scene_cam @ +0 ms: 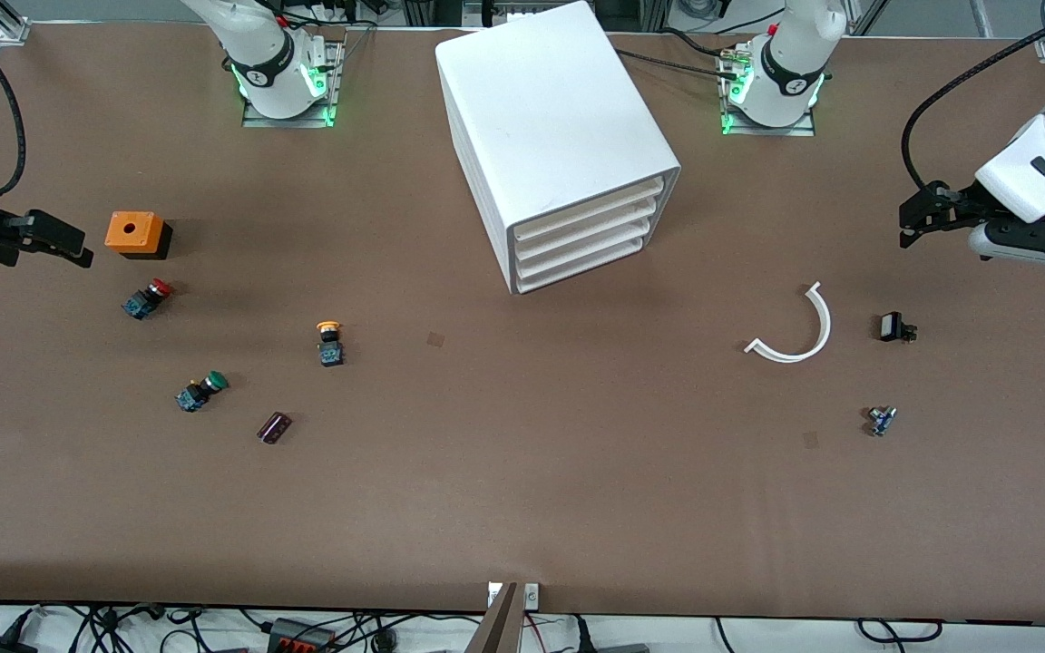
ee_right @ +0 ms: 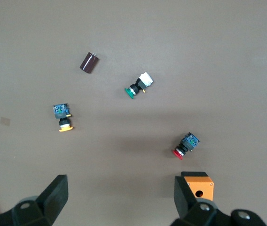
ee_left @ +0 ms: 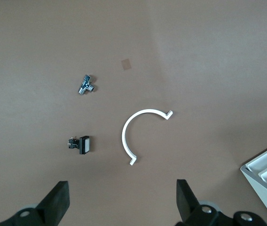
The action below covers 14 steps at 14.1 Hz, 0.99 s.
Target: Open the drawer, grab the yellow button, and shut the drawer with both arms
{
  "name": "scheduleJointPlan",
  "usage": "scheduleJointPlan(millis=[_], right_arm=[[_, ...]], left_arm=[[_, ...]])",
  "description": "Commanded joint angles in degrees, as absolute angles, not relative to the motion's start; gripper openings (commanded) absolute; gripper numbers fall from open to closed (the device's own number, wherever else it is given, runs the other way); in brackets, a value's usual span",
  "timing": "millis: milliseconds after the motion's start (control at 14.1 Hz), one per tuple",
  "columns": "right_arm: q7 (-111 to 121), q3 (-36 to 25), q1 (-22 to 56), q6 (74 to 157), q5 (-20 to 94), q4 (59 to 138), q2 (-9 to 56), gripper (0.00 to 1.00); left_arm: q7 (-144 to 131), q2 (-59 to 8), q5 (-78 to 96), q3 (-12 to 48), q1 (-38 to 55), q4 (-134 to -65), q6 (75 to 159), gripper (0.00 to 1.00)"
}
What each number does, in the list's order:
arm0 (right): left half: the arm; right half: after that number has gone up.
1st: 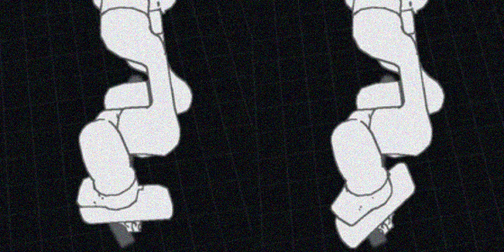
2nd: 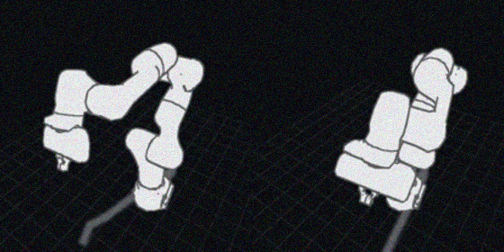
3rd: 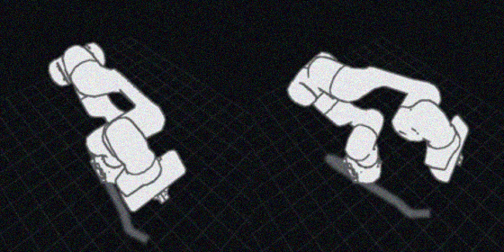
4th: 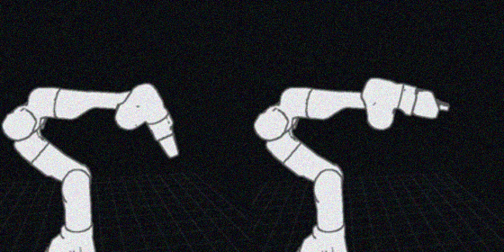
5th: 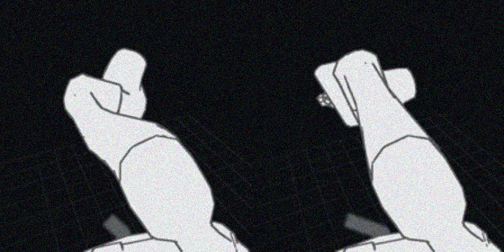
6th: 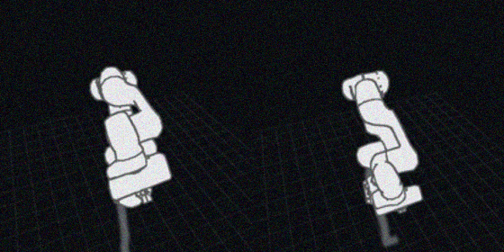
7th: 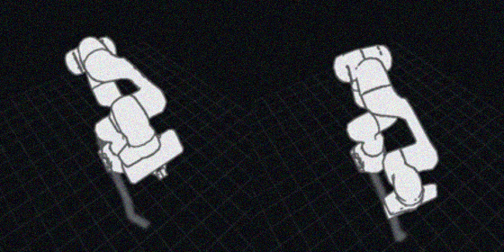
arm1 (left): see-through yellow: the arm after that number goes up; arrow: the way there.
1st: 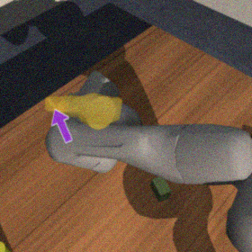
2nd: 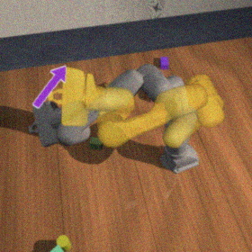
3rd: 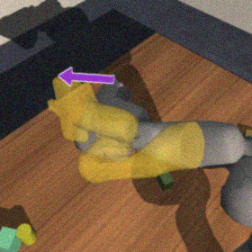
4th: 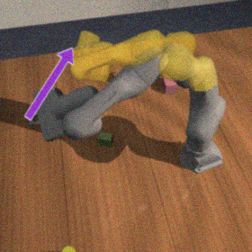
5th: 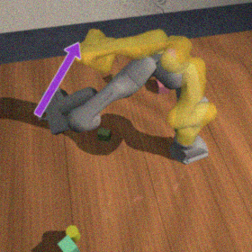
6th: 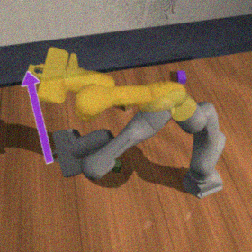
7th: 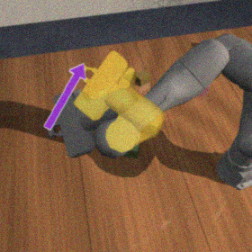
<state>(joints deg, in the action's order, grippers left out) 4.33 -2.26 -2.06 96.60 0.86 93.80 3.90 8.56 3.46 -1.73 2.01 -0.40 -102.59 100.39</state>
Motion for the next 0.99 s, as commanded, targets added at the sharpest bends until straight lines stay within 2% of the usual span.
scheduleJointPlan(millis=[0, 283, 920], right_arm=[[6.0, -2.0, -2.4, 96.7, 0.2, 95.4, 2.5, 1.00], [5.2, -2.0, -2.2, 97.3, 0.1, 95.5, 2.6, 1.00], [5.3, -2.0, -2.1, 96.6, 0.2, 95.5, 2.3, 1.00]], left_arm=[[9.5, 4.2, -0.9, 1.8, -0.4, -102.9, 99.7, 1.00], [9.5, 4.0, -0.9, 2.0, -0.4, -101.5, 96.9, 1.00], [9.4, 3.3, -0.9, 2.0, -0.4, -100.5, 96.9, 1.00]])
